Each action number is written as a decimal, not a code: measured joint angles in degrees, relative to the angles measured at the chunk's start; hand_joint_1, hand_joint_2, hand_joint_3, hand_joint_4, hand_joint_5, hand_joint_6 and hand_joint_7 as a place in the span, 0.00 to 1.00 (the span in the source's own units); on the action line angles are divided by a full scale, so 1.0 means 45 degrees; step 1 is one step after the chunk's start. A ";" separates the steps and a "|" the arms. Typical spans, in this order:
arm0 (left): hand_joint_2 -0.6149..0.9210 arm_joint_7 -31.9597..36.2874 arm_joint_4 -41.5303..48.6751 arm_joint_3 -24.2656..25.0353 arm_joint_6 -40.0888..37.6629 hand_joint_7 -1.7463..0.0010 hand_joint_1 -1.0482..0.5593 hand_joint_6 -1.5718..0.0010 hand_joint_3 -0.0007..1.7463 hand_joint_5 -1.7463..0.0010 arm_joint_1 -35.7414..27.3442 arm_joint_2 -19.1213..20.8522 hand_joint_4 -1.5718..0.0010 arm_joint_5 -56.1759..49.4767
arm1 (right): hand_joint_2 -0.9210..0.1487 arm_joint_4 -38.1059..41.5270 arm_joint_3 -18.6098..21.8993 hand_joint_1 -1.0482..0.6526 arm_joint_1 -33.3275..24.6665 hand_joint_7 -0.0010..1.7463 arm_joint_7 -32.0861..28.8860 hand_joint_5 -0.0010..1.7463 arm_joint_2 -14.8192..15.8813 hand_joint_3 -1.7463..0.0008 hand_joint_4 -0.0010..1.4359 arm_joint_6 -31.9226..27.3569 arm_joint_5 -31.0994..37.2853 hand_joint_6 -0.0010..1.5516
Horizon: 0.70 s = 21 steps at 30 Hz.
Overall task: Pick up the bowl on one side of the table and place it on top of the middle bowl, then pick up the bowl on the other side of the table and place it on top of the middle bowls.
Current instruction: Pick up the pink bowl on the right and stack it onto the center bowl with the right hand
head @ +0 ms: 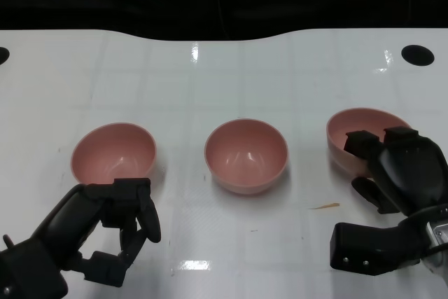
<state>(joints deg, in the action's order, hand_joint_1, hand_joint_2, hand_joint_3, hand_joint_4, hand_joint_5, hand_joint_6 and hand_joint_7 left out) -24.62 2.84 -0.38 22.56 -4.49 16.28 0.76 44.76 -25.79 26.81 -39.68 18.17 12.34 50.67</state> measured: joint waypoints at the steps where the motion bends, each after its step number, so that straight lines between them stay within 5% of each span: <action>1: 0.66 0.0000 0.0000 -0.0001 0.0001 0.13 0.55 0.48 0.77 0.00 0.0001 -0.0007 0.43 -0.0002 | 0.51 -0.0175 0.0000 0.52 0.0001 0.97 -0.0043 1.00 0.0005 0.29 0.70 0.0078 -0.0003 0.51; 9: 0.68 0.0031 -0.0126 -0.0028 -0.0180 0.12 0.54 0.48 0.75 0.00 -0.0015 -0.0035 0.43 -0.0037 | 0.44 -0.2522 0.0201 0.49 -0.0082 1.00 0.0982 1.00 0.0026 0.29 0.68 0.0458 -0.0688 0.49; 21: 0.67 0.0121 -0.0361 -0.0103 -0.0534 0.11 0.55 0.48 0.75 0.00 -0.0058 -0.0080 0.42 -0.0060 | 0.52 -0.5157 0.0207 0.48 -0.0246 1.00 0.3140 1.00 -0.0482 0.25 0.69 0.1036 -0.1499 0.49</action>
<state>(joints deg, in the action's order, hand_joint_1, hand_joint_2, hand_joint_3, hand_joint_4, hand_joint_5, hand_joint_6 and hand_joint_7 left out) -24.07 1.22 -0.85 20.16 -4.75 15.92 0.49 21.56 -24.86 25.70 -25.55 16.00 17.00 43.93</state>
